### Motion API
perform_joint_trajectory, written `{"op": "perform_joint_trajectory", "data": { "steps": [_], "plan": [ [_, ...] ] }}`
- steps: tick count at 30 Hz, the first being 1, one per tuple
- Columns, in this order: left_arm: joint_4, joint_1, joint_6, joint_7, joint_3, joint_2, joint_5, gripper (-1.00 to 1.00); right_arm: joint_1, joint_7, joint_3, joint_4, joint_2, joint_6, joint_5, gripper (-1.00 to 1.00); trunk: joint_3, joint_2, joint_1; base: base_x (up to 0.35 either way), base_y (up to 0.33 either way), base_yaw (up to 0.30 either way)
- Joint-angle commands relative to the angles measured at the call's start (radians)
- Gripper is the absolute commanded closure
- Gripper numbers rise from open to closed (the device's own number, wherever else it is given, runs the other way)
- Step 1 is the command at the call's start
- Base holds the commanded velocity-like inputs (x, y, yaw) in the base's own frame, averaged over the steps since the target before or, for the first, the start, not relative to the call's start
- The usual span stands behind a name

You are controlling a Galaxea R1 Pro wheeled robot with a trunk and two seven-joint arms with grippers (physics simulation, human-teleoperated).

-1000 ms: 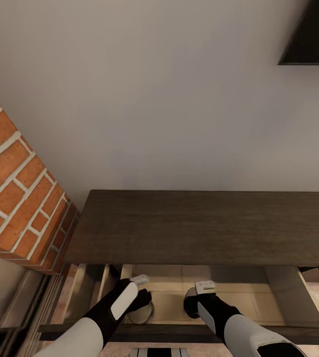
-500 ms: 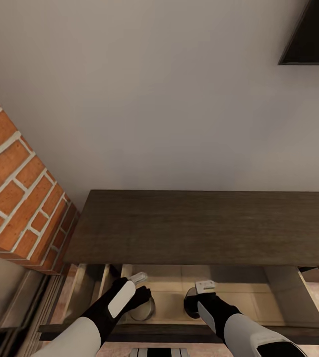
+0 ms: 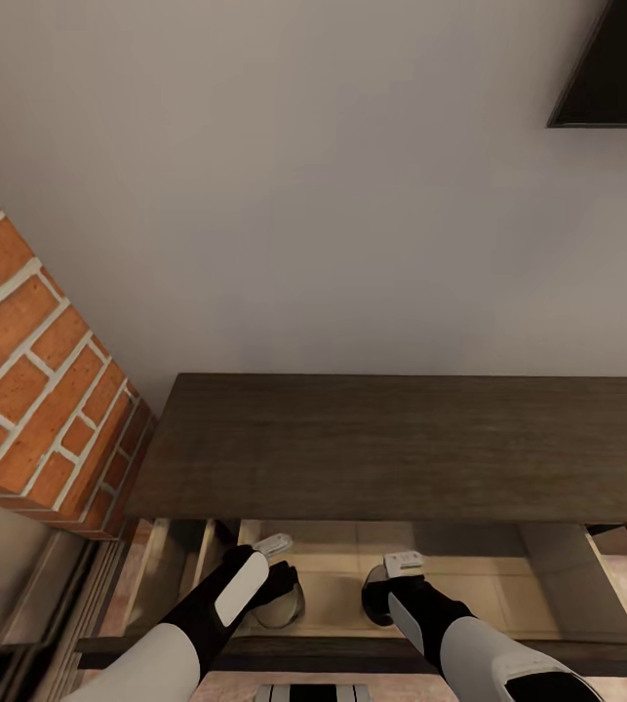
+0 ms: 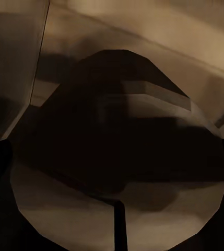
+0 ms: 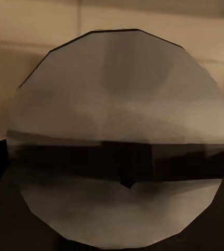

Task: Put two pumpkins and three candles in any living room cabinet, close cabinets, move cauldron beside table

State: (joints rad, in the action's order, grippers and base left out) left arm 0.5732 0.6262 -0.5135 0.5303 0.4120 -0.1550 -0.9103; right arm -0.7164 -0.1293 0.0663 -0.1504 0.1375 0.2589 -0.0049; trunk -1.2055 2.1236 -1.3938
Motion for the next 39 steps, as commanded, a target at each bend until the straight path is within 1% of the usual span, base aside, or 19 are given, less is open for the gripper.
{"op": "perform_joint_trajectory", "data": {
  "steps": [1,39],
  "plan": [
    [-0.002,0.001,-0.005,0.005,0.001,0.006,0.025,1.00,0.000,0.000,0.000,0.000,0.000,0.001,-0.001,-1.00,0.000,0.000,0.000,0.000,0.000,0.000],
    [-0.009,0.001,-0.003,0.005,0.002,0.005,0.025,1.00,0.000,0.002,0.001,-0.003,0.002,0.001,0.003,-1.00,0.000,0.000,0.000,0.000,0.000,0.000]
  ]
}}
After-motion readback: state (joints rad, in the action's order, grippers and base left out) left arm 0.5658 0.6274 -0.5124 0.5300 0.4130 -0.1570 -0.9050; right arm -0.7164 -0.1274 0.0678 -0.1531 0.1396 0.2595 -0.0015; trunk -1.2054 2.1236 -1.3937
